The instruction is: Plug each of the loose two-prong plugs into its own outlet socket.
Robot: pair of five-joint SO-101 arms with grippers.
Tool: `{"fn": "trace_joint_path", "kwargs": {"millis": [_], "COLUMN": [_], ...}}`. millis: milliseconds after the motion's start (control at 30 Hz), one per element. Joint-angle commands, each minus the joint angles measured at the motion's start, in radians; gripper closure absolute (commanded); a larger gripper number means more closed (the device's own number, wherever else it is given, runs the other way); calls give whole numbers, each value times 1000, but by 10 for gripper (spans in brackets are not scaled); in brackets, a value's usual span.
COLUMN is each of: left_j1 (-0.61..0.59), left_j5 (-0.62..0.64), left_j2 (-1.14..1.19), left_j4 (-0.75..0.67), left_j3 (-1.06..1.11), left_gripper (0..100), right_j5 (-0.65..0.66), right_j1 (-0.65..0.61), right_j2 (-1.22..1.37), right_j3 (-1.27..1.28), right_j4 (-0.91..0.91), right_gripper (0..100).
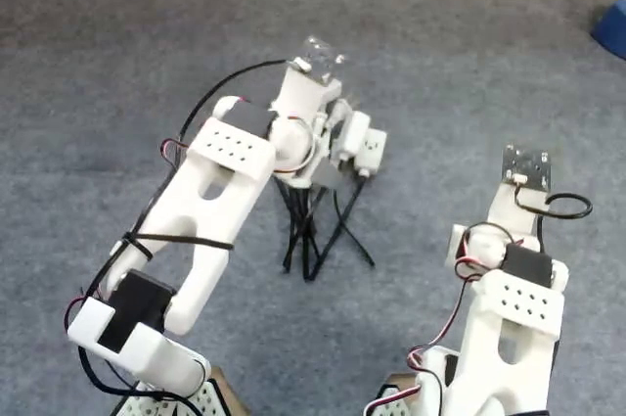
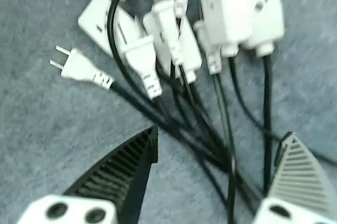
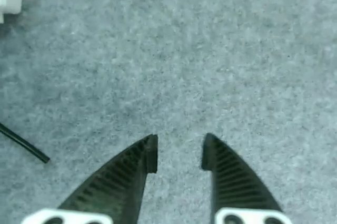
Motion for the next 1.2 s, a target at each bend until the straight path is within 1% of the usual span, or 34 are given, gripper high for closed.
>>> {"fn": "trace_joint_path", "kwargs": {"millis": [0,167,333,533,700,1000,1033,1167], "left_j1": [13,12,12,4,-31,-22,-25,-25], "left_j5": [37,37,38,109,158,146,110,-170], "left_j2": [-1,107,222,309,291,268,262,260], "left_j4": [-68,-144,-146,-144,-140,-124,-100,-9], "left_j3": [5,33,-25,-113,-145,-140,-131,-171], "left_gripper": [645,645,648,649,649,645,645,649], "right_j5": [-8,-8,-8,-8,-8,-8,-8,-8], "right_j1": [-12,-12,-12,-12,-13,-13,-13,-18], "right_j2": [-22,-22,-22,-22,-22,-22,-22,-22], "right_j3": [8,8,10,10,10,10,10,12], "right_j4": [-18,-16,-15,-10,-10,-10,-10,-10], "right_gripper": [810,810,810,810,810,810,810,810]}}
